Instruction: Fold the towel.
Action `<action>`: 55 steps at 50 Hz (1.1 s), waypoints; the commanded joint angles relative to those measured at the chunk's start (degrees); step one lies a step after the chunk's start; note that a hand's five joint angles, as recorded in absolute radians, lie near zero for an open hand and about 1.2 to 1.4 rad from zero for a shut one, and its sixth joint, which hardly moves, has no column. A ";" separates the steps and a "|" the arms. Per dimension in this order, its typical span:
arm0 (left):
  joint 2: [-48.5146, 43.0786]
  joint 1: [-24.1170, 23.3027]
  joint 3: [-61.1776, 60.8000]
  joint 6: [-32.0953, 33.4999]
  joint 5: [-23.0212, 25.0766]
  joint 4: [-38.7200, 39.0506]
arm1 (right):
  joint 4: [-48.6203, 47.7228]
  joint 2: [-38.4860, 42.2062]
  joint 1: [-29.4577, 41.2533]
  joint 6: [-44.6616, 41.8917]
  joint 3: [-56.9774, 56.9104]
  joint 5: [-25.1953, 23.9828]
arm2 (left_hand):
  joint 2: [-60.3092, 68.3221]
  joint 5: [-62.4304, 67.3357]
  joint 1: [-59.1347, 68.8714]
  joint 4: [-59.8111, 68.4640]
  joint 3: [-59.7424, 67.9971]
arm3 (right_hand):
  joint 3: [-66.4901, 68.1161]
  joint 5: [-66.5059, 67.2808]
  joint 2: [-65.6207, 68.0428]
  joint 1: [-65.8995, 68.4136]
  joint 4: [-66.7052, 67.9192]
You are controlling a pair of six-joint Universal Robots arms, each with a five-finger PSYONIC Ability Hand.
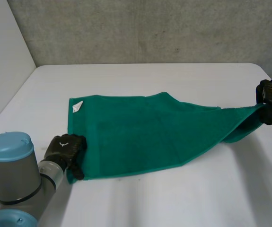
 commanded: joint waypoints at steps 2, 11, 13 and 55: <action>-0.22 0.08 1.43 0.03 -0.01 2.89 | 0.00 0.00 0.00 0.01 0.01 0.00 | 18.61 23.52 18.03 18.39 18.54 | 12.28 13.68 12.42 23.61 11.63; -3.30 0.26 3.54 0.20 -0.01 4.73 | 0.00 0.00 0.00 -0.08 0.09 0.00 | 46.86 51.77 46.27 46.64 46.79 | 12.28 13.68 12.42 23.61 11.63; -3.30 0.34 3.63 0.81 -0.01 4.73 | 0.00 0.00 0.00 -0.08 0.09 0.00 | 48.40 53.31 47.81 48.18 48.33 | 12.28 13.68 12.42 23.61 11.63; 41.98 9.39 -5.68 14.53 0.52 -27.97 | 52.73 -10.38 -0.44 -37.78 -12.74 -5.98 | 48.40 53.31 47.81 48.18 48.33 | 12.28 13.68 12.42 23.61 11.63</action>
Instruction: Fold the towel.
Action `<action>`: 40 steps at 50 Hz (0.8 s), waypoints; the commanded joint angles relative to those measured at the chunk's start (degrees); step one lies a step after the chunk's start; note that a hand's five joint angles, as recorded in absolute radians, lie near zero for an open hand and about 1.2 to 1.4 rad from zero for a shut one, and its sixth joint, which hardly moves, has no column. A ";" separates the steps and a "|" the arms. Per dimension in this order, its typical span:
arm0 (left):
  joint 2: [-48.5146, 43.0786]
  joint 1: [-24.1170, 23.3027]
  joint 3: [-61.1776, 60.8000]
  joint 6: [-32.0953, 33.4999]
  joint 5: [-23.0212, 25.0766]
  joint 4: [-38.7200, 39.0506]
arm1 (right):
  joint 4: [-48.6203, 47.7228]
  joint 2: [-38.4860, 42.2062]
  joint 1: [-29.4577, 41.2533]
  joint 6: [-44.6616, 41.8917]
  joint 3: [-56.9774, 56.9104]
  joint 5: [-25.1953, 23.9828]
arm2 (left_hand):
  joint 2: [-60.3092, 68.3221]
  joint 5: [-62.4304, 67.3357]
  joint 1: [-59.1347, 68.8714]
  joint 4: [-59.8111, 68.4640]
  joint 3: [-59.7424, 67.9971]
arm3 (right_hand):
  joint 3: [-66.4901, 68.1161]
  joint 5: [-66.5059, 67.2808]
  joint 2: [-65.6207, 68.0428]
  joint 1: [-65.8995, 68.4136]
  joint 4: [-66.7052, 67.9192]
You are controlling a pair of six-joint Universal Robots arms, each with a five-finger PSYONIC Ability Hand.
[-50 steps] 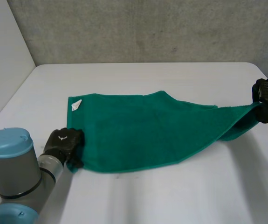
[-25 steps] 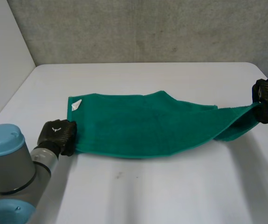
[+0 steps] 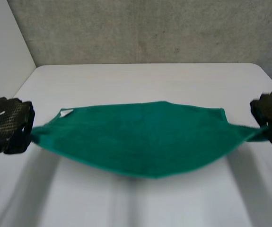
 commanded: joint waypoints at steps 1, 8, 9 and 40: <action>-3.63 2.38 -2.56 3.47 0.00 -0.11 | 3.78 0.72 0.26 -9.43 1.28 0.33 | 11.42 15.02 14.77 11.54 11.79 | 12.28 13.68 12.42 23.61 11.64; -15.48 4.85 -1.69 3.20 0.09 9.10 | 0.44 11.87 0.70 -9.35 0.58 0.50 | 11.42 15.02 14.77 11.54 11.79 | 12.28 13.68 12.42 23.61 11.64; -17.08 4.85 -1.33 3.20 0.00 10.26 | -0.17 13.36 0.79 -9.26 0.41 0.59 | 11.42 15.02 14.77 11.54 11.79 | 12.28 13.68 12.42 23.61 11.64; -34.41 -1.22 49.39 -7.96 -9.49 35.76 | -37.28 22.43 10.98 23.00 -40.39 18.35 | 11.42 15.02 14.77 11.54 11.79 | 12.28 13.68 12.42 23.61 11.64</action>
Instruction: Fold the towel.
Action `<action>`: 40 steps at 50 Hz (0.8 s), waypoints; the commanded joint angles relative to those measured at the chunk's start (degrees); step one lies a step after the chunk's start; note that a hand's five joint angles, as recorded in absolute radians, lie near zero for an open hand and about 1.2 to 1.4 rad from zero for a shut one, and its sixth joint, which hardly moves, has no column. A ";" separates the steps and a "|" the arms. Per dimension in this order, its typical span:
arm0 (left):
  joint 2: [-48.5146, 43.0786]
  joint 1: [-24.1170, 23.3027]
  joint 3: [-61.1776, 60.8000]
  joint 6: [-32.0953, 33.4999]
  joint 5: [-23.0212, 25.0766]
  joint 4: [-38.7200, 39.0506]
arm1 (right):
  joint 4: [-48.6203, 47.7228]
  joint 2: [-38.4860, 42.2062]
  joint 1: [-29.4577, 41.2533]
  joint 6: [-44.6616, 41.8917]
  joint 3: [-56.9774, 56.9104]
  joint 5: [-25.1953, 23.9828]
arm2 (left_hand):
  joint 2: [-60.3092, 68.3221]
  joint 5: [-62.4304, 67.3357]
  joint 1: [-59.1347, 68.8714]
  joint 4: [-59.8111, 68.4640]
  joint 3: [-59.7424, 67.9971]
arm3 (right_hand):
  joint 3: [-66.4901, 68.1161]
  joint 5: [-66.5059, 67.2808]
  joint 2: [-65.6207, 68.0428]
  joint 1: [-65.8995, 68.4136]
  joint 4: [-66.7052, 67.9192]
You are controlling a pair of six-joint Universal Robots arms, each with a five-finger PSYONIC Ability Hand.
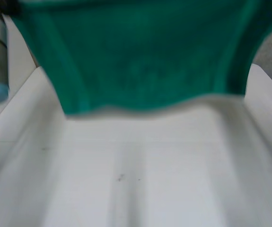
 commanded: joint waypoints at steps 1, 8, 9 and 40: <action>3.49 0.32 -1.28 -4.30 -2.41 7.79 | -4.08 -4.80 -0.30 2.13 5.69 0.20 | 11.31 15.02 14.78 11.50 11.68 | 12.02 13.44 12.42 23.61 11.63; 2.71 1.11 -10.94 -5.26 -1.80 7.96 | -1.52 -3.66 -0.03 0.64 14.81 -2.34 | 11.31 15.02 14.78 11.50 11.68 | 12.02 13.44 12.42 23.61 11.63; 2.01 1.20 -13.65 -6.31 -1.54 7.96 | -1.52 -3.13 -0.03 0.47 15.88 -2.70 | 11.31 15.02 14.78 11.50 11.68 | 12.02 13.44 12.42 23.61 11.63; 12.53 9.02 -47.78 9.15 8.03 -27.19 | 35.67 -4.35 -3.80 -41.61 40.49 -4.72 | 11.31 15.02 14.78 11.50 11.68 | 12.02 13.44 12.42 23.61 11.63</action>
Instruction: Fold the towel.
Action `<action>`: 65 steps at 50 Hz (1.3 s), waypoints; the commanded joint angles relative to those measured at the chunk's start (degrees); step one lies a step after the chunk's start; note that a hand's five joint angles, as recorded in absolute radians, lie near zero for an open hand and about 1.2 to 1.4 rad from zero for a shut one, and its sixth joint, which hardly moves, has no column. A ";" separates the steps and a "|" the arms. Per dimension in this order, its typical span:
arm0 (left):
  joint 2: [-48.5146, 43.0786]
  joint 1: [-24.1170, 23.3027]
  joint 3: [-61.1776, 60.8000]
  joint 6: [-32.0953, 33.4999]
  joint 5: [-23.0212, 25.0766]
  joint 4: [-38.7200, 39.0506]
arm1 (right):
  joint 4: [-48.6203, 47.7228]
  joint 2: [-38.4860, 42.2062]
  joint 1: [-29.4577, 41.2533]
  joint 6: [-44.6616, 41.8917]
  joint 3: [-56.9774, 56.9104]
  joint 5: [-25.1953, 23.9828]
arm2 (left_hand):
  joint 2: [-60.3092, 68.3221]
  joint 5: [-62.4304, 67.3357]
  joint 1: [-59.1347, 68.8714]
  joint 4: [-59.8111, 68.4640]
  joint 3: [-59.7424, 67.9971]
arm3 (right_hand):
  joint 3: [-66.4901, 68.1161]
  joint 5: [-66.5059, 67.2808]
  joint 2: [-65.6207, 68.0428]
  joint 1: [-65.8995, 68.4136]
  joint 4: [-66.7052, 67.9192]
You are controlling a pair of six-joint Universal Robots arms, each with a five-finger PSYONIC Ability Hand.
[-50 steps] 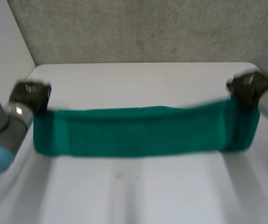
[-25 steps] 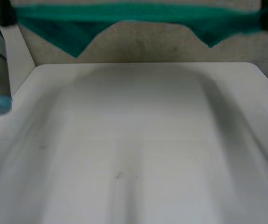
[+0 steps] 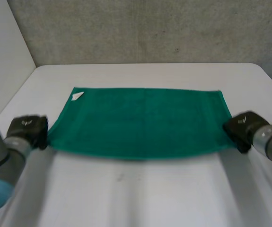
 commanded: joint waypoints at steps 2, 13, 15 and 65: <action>11.43 3.67 -4.64 9.78 5.43 -16.35 | 6.51 -9.07 -3.65 -16.58 7.41 0.00 | 11.28 15.02 14.78 11.49 11.67 | 12.02 13.16 12.42 23.61 11.62; -3.05 -2.13 9.50 6.53 5.88 3.07 | -8.43 3.31 -1.46 0.12 -1.99 0.27 | 11.28 15.02 14.78 11.49 11.67 | 12.02 13.16 12.42 23.61 11.62; -8.22 -3.53 15.28 5.74 3.96 6.05 | -10.10 6.39 0.47 1.27 -5.50 0.62 | 11.28 15.02 14.78 11.49 11.67 | 12.02 13.16 12.42 23.61 11.62; -19.86 -10.05 27.99 9.34 2.36 17.23 | -16.62 8.86 4.88 15.94 -16.60 6.43 | -58.72 -54.98 -55.22 -58.51 -58.33 | -57.98 -56.84 -57.58 -46.39 -58.38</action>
